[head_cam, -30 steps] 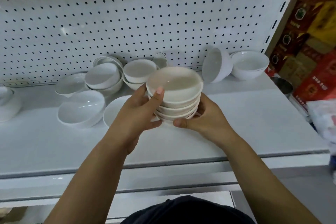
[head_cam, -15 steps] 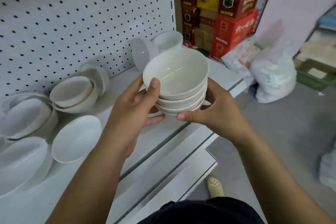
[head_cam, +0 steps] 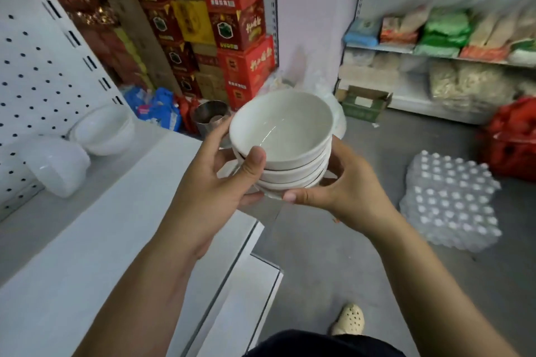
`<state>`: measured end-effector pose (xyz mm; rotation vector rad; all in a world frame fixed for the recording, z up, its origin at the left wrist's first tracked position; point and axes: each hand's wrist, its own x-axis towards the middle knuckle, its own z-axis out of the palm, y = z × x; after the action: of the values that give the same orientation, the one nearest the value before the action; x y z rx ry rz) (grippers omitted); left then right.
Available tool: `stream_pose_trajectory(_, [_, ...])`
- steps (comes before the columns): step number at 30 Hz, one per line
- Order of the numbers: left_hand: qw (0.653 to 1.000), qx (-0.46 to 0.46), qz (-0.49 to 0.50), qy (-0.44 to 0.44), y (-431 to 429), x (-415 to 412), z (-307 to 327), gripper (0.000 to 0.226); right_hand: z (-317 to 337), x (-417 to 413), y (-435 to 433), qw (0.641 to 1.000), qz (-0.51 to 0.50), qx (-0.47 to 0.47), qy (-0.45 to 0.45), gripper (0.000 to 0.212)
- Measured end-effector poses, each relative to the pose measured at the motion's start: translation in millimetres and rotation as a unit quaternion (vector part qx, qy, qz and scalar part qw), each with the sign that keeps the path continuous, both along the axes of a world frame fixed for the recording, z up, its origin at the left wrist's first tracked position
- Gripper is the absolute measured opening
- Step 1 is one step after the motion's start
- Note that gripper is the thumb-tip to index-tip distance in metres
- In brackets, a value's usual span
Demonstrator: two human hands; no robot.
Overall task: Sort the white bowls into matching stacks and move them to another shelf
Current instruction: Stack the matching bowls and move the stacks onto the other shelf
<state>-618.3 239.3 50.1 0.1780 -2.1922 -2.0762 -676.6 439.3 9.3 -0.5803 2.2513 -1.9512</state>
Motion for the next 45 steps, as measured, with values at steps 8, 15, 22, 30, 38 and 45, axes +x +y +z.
stream_pose_trajectory(8, [0.998,0.022,-0.062,0.007,112.0,-124.8,-3.3,0.095,-1.8,-102.3,120.4,0.997,-0.074,0.032,0.013,0.095])
stream_pose_trajectory(15, [0.993,0.038,-0.112,-0.002,191.5,-215.1,-5.4,0.092,3.5,-175.0,207.3,0.993,-0.112,0.034,0.024,0.091])
stream_pose_trajectory(22, [0.990,0.007,-0.140,-0.002,235.9,-304.7,-10.1,0.077,-2.9,-243.6,255.6,0.988,-0.152,0.023,0.013,0.089])
stream_pose_trajectory(30, [0.985,-0.030,-0.165,0.043,273.8,-452.0,-11.7,0.087,0.8,-364.9,291.9,0.977,-0.211,0.021,0.018,0.088])
stream_pose_trajectory(38, [0.973,-0.032,-0.225,0.047,302.2,-630.7,12.6,0.081,16.4,-520.3,313.9,0.961,-0.274,0.004,0.034,0.089])
stream_pose_trajectory(45, [0.965,-0.042,-0.259,0.023,339.8,-757.8,16.9,0.082,11.2,-635.0,345.0,0.954,-0.300,-0.005,0.024,0.088])
